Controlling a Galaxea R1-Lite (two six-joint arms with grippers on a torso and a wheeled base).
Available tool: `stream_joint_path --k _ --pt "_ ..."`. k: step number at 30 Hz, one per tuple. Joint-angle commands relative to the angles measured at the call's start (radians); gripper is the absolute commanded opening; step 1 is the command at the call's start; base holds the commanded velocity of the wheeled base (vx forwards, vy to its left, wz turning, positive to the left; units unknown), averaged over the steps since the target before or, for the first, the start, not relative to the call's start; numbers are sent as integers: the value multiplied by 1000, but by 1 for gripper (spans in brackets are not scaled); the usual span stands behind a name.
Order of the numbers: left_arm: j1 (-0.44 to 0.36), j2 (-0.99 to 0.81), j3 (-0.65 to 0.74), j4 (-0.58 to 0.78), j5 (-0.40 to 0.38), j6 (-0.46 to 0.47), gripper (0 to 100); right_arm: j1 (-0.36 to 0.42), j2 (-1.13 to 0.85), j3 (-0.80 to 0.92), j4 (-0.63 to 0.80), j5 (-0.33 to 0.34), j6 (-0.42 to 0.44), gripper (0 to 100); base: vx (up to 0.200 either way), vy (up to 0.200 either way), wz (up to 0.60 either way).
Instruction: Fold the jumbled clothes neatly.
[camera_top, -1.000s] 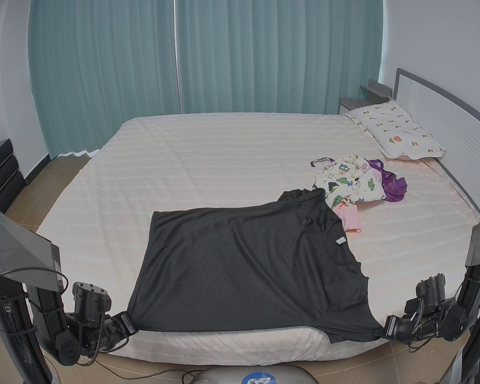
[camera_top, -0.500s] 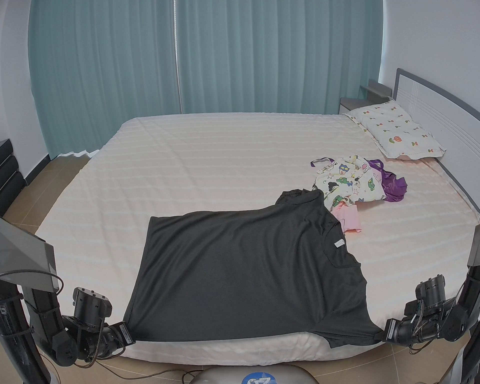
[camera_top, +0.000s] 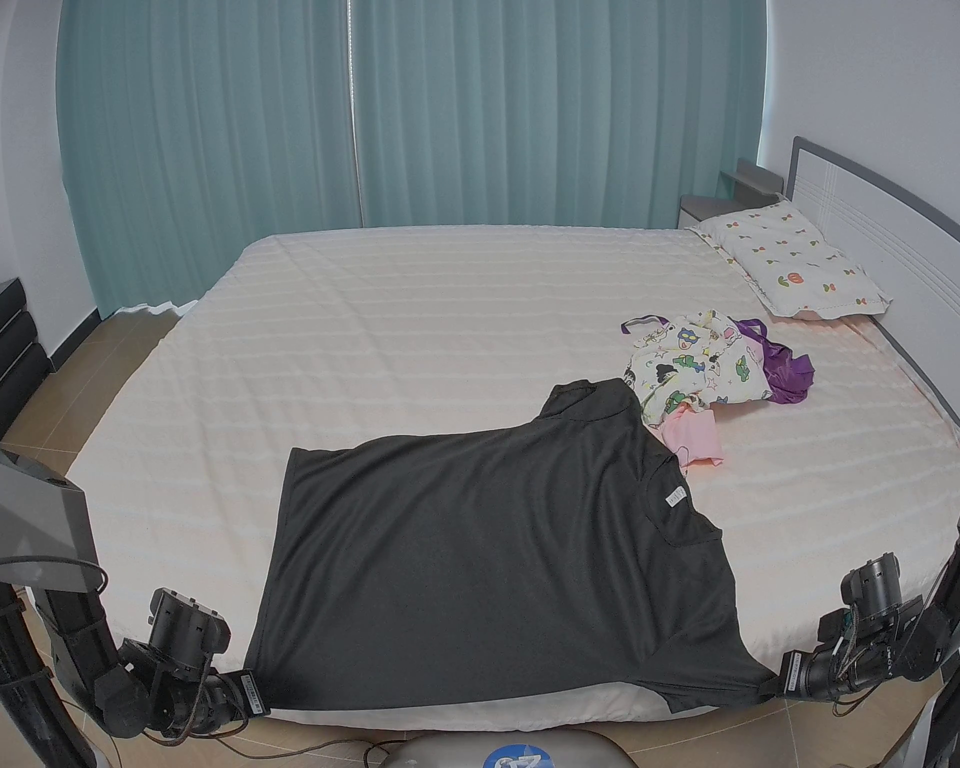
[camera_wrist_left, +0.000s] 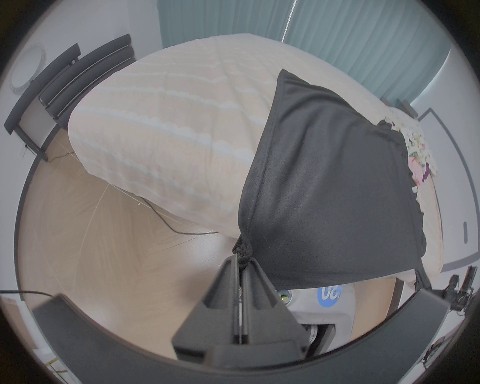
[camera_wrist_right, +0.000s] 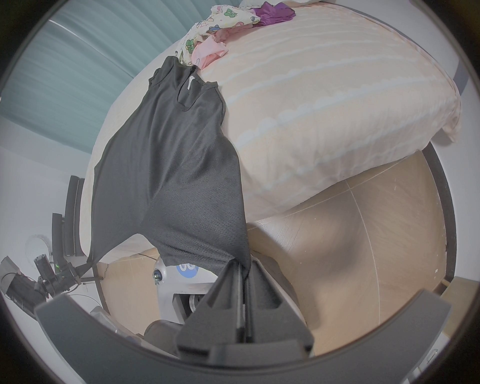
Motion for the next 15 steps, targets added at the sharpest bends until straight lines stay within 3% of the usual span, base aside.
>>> stream_joint_path --k 1,10,15 --pt "-9 -69 15 59 -1 19 0 -33 -63 18 35 2 -46 0 0 0 0" --pt "9 -109 -47 6 -4 -14 0 -23 -67 -74 -7 16 -30 0 0 0 0" --pt "29 -103 -137 0 -1 -55 0 15 -88 -176 -20 15 35 0 0 0 0"
